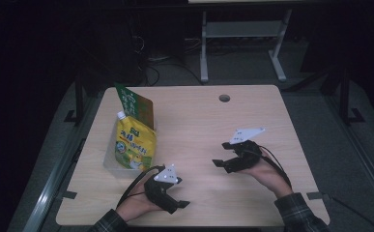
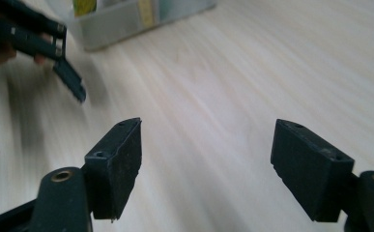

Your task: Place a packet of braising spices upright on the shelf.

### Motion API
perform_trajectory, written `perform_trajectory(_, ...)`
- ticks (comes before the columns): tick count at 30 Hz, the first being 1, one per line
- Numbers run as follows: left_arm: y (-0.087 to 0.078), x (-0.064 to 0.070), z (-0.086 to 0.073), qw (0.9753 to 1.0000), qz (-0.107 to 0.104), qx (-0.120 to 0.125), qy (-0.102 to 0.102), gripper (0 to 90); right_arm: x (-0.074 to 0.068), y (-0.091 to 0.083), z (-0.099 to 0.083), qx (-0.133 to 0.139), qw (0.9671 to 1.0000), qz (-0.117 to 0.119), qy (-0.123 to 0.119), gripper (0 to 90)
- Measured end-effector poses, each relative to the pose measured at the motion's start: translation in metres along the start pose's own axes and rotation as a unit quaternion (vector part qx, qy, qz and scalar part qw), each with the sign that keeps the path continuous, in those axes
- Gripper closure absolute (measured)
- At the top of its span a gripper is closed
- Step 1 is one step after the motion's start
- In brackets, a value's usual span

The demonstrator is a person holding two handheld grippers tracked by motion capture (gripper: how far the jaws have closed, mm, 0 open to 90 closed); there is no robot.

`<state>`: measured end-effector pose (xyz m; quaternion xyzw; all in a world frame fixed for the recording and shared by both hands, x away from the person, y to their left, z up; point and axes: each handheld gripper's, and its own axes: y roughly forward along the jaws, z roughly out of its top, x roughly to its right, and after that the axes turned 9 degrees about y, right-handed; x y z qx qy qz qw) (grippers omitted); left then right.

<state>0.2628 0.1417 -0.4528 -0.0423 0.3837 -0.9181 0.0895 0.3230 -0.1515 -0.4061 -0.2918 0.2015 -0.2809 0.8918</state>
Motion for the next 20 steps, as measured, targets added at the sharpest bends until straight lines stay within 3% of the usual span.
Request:
perform_trajectory(10,0.003,0.0,0.0,1.0,0.004,-0.002,0.001,16.4,-0.011,-0.019,-0.053,0.005,0.9994,-0.01,0.032,24.3)
perform_trajectory(15,0.005,0.001,0.001,1.0,0.003,-0.004,0.0,16.4,-0.018,-0.019,-0.061,-0.008,0.9996,-0.009,0.025,23.0)
perform_trajectory(20,0.006,0.002,0.001,1.0,0.005,0.001,-0.002,16.4,-0.019,-0.019,-0.06,-0.003,0.9997,-0.014,0.02,22.5)
